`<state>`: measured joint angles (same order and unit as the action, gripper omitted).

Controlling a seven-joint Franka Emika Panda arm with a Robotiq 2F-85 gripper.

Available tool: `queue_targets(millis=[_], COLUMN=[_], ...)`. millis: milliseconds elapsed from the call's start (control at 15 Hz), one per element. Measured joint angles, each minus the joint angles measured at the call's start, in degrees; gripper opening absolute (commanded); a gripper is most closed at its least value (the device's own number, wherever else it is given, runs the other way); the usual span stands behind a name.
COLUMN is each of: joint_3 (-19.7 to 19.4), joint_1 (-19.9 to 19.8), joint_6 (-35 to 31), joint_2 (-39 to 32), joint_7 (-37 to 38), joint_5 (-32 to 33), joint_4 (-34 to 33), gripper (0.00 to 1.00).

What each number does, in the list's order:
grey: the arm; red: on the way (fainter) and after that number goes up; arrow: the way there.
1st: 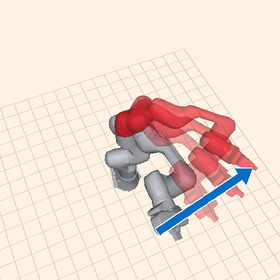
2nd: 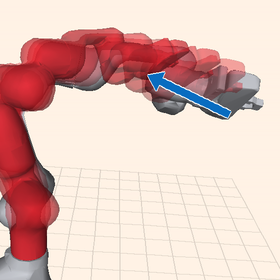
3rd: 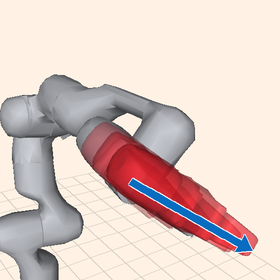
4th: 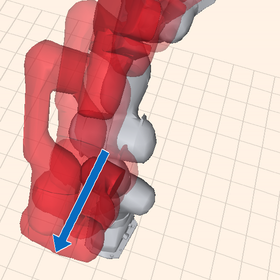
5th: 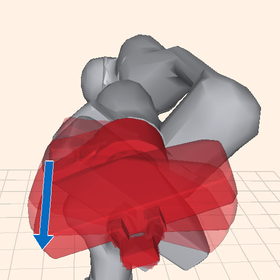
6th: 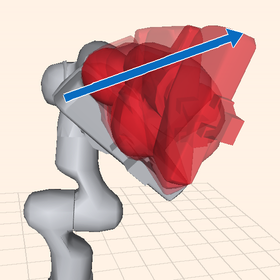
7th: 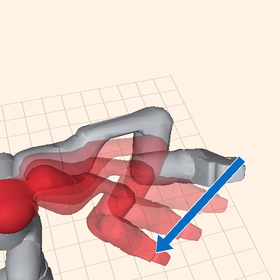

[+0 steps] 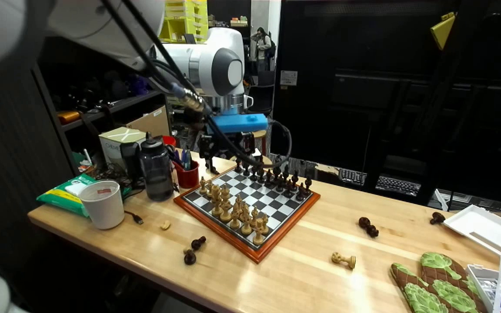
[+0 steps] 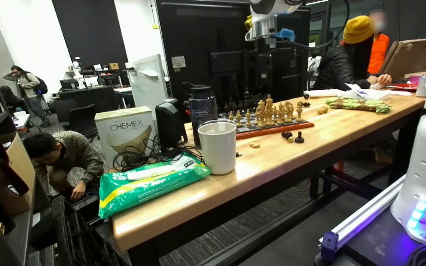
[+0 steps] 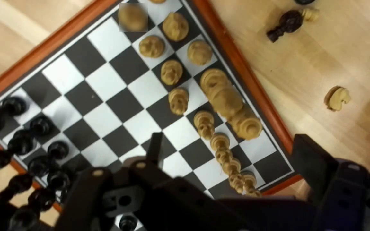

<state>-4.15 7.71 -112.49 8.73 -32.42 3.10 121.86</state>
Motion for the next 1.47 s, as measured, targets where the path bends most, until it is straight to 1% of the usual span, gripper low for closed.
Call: queue_targets(millis=[200, 400, 533, 1000, 1200, 1467], joint_3=[3.31, 5.28, 5.39, 6.12, 6.66, 7.72], joint_1=[0.04, -0.05, -0.12, -1.32, -1.65, -1.80], joint_6=[-0.75, -0.75, -0.70, -0.79, -0.76, -0.45], joint_2=[-6.62, -11.90, -13.36, -14.59, -17.62, -22.73], joint_7=[-2.40, -4.40, -5.03, -5.57, -7.20, -9.86], joint_5=[2.56, 2.64, 2.64, 2.68, 2.87, 4.44], joint_4=[-8.06, -14.46, -16.06, -16.80, -19.79, -25.81], gripper=[1.00, 1.00, 1.00, 1.00, 1.00, 1.00])
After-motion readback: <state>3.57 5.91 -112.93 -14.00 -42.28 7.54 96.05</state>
